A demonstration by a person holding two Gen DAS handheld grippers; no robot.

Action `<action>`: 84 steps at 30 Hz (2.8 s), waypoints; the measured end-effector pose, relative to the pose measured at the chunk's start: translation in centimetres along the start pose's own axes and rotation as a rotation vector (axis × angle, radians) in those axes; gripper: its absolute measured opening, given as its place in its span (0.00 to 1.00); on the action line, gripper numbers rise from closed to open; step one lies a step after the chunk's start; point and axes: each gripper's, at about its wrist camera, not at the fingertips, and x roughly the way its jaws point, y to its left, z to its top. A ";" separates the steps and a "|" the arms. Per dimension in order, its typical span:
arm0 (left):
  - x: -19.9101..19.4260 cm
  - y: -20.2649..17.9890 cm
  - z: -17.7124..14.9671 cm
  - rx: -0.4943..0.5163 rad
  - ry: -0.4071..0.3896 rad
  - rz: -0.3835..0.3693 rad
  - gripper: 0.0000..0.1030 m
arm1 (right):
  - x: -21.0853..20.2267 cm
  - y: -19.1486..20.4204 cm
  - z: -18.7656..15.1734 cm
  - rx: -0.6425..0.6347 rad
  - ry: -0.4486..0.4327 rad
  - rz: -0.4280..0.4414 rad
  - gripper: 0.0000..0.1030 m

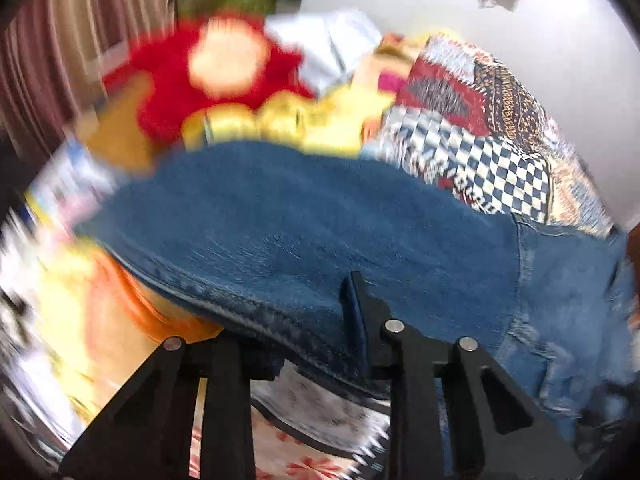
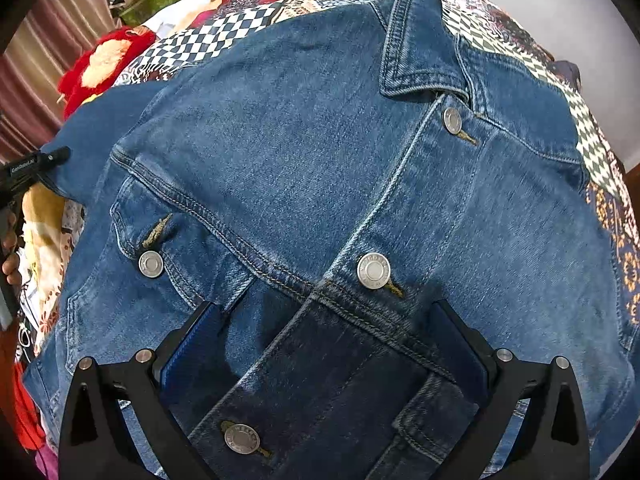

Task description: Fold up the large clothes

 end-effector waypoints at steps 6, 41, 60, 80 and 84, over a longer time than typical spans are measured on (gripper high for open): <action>-5.2 -4.9 1.8 0.244 -0.245 0.108 0.13 | -0.5 -0.8 0.1 0.036 0.021 0.039 1.00; 0.0 2.1 -0.3 -0.115 0.265 -0.405 0.56 | -9.7 -1.4 -3.1 0.045 -0.141 0.026 1.00; -7.7 -7.6 4.7 0.225 -0.115 -0.278 0.16 | -10.6 -3.9 -3.1 0.092 -0.169 -0.006 1.00; -5.1 -29.2 -10.5 0.690 0.302 -0.608 0.16 | -15.0 -10.4 -7.5 0.225 -0.216 -0.061 1.00; -6.8 -26.9 -10.6 0.692 0.270 -0.609 0.16 | -14.5 -10.1 -7.2 0.202 -0.203 -0.063 1.00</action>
